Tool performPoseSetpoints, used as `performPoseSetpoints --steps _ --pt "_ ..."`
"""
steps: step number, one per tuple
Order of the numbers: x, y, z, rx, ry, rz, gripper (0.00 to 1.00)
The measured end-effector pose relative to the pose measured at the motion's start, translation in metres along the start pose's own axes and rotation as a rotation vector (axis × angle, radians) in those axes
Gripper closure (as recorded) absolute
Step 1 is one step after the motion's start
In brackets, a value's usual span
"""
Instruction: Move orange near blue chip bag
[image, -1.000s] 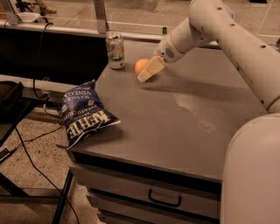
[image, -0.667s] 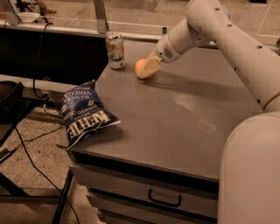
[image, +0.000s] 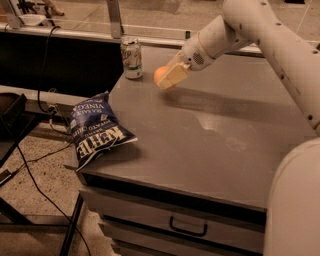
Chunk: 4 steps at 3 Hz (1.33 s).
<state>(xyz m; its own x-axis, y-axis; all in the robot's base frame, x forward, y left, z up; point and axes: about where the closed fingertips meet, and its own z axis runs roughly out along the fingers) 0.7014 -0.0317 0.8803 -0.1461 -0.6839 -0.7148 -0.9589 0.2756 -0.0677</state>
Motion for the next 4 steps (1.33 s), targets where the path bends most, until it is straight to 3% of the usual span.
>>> performPoseSetpoints --steps 1,2,3,4 --pt "-0.012 0.046 -0.01 -0.077 -0.044 -0.034 1.0" --pt "-0.019 0.101 0.005 -0.195 -0.067 -0.048 1.0" --pt "-0.02 0.139 0.021 -0.291 -0.071 -0.054 1.0" --pt "-0.02 0.144 0.025 -0.307 -0.069 -0.055 0.78"
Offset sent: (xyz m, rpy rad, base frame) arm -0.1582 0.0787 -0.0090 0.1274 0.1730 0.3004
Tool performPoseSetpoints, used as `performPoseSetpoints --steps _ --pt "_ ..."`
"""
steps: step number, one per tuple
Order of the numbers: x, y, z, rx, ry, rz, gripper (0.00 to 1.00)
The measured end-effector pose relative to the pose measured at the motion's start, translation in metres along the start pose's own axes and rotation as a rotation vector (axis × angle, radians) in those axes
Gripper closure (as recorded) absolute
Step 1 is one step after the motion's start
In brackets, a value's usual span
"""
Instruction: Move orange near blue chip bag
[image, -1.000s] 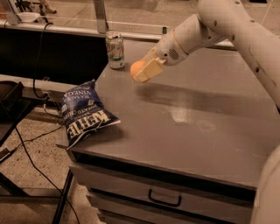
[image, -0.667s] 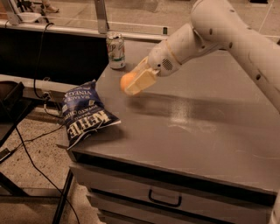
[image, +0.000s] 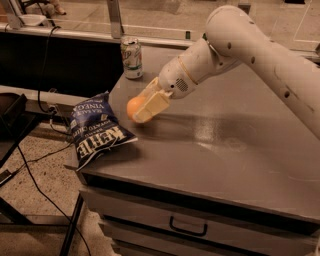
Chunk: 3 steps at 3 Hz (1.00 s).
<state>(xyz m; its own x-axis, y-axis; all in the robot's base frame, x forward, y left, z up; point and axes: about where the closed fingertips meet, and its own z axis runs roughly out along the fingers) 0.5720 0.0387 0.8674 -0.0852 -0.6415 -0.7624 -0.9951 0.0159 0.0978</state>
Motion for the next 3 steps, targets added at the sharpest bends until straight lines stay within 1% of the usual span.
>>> performPoseSetpoints --steps 3 --pt "-0.0013 0.0014 0.0067 -0.013 0.001 -0.003 0.08"
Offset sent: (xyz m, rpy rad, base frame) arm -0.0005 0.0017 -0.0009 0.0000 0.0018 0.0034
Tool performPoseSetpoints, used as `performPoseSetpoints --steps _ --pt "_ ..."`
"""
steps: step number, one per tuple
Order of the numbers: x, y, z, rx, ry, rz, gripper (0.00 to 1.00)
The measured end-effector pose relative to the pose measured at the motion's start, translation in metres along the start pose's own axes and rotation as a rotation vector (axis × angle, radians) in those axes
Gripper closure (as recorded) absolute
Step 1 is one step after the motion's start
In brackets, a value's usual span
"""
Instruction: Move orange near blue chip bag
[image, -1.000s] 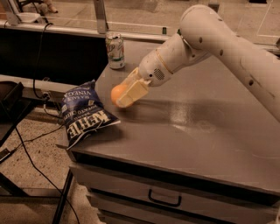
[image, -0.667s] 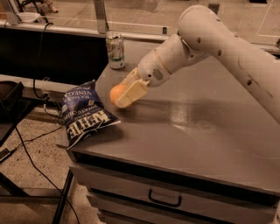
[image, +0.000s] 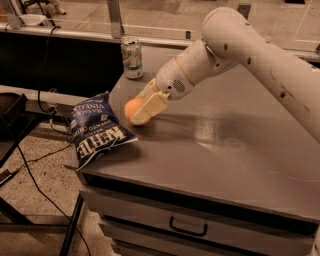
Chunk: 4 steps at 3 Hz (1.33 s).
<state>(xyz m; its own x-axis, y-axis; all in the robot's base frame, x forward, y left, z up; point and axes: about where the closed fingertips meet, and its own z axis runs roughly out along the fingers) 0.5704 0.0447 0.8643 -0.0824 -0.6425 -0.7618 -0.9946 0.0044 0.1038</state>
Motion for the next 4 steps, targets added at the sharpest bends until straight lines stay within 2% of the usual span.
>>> performPoseSetpoints --steps 1,3,4 --pt "0.0 0.0 0.002 -0.003 0.0 -0.001 0.0" --pt "-0.003 0.001 -0.009 -0.002 0.001 -0.02 0.0" --pt "0.004 0.004 -0.066 0.084 0.004 -0.071 0.0"
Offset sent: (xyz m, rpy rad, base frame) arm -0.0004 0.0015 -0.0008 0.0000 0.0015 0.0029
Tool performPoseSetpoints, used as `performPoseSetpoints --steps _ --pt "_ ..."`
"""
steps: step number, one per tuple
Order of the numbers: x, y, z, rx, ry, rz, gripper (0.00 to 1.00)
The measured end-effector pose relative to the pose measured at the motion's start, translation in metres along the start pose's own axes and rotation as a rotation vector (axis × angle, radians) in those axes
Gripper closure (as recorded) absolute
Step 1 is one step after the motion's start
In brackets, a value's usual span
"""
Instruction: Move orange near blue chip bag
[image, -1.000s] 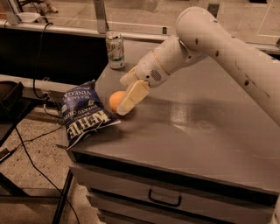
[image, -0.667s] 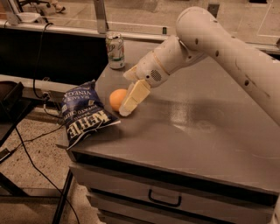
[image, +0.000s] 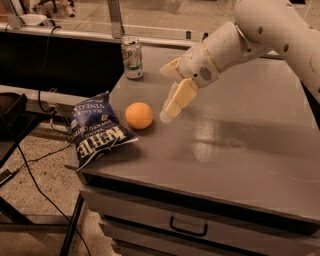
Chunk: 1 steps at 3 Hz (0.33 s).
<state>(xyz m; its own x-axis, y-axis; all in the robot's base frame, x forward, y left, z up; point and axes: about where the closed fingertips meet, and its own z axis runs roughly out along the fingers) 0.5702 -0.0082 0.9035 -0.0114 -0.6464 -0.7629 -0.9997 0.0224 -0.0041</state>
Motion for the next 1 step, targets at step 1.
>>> performPoseSetpoints --steps 1 --pt "0.0 0.0 0.0001 0.0 0.0 0.0 0.0"
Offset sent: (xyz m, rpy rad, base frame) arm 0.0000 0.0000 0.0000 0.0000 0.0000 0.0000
